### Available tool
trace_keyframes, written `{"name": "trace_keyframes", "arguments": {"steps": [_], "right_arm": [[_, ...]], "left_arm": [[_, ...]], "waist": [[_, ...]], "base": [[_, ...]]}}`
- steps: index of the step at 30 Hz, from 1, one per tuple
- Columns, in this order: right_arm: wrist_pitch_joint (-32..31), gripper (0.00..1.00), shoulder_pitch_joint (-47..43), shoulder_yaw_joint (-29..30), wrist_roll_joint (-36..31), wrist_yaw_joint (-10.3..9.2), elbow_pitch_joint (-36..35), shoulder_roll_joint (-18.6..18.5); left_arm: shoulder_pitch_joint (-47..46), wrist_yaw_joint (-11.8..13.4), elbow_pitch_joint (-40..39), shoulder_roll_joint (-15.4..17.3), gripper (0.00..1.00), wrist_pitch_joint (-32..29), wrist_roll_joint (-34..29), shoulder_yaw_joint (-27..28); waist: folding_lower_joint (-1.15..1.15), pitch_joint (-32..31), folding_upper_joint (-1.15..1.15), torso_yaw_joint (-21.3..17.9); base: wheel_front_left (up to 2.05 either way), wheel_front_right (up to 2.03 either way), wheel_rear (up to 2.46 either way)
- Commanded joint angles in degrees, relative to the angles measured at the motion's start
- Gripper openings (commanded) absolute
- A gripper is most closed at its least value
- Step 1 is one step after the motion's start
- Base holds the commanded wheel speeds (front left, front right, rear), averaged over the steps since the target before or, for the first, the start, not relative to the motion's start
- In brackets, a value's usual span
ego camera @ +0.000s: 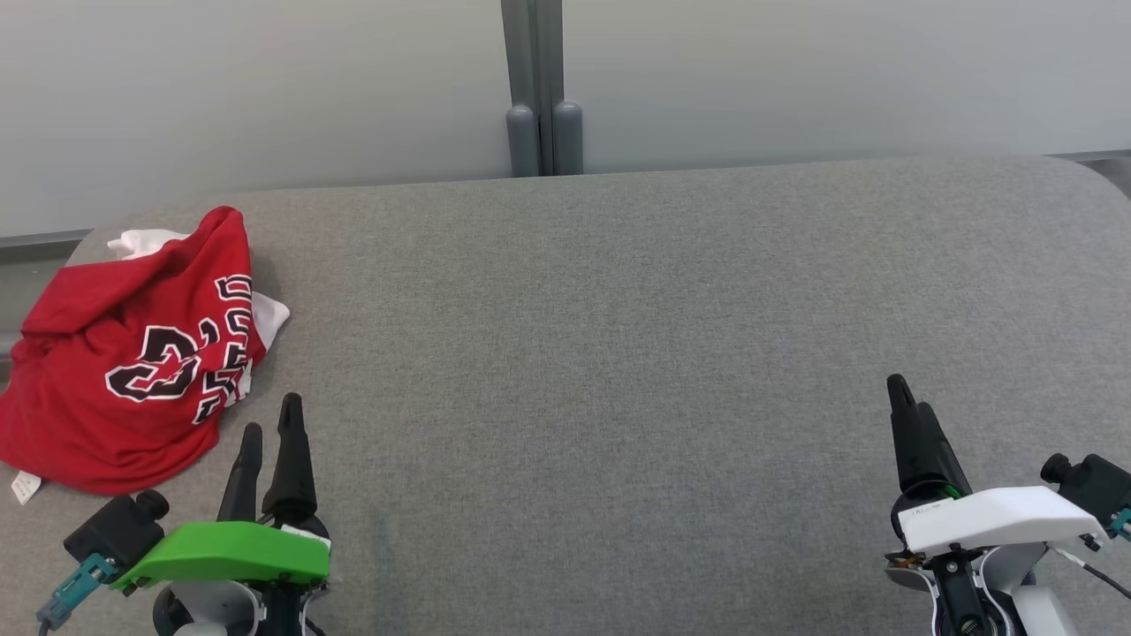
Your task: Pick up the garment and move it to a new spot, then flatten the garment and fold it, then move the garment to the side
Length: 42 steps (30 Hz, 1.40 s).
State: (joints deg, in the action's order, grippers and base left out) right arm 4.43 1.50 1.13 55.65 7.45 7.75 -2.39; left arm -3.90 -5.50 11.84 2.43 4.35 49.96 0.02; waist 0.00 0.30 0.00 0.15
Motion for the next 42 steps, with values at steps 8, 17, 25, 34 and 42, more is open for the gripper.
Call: {"name": "trace_keyframes", "arguments": {"steps": [8,17,25,34,42], "right_arm": [[1.9,1.0,-0.3,-0.9,-6.8,0.03,-1.8,-0.4],[3.3,1.0,-0.9,-1.7,-12.6,0.03,-1.8,-0.4],[4.6,1.0,-1.4,-2.3,-17.4,0.04,-2.3,-0.5],[5.8,1.0,-1.9,-2.6,-23.2,0.04,-1.7,-0.5],[6.9,1.0,-2.2,-3.1,-27.5,0.04,-1.7,-0.5]], "left_arm": [[-0.9,0.4,-0.9,0.5,1.0,1.9,-8.4,-0.6],[0.0,0.5,-0.8,0.6,1.0,3.4,-14.6,-1.3],[0.7,0.9,-0.3,0.6,1.0,4.6,-19.5,-2.0],[0.8,1.2,0.2,0.6,1.0,5.9,-24.5,-2.4],[0.8,1.7,1.0,0.6,1.0,7.0,-29.1,-2.3]], "waist": [[0.0,0.0,0.0,0.1],[0.0,-0.2,0.0,0.2],[0.0,-0.4,0.0,0.3],[0.0,-0.4,0.0,0.5],[0.0,-0.4,0.0,0.6]], "base": [[0.0,0.0,0.0],[0.0,0.0,0.0],[0.0,0.0,0.0],[0.0,0.0,0.0],[0.0,0.0,0.0]]}}
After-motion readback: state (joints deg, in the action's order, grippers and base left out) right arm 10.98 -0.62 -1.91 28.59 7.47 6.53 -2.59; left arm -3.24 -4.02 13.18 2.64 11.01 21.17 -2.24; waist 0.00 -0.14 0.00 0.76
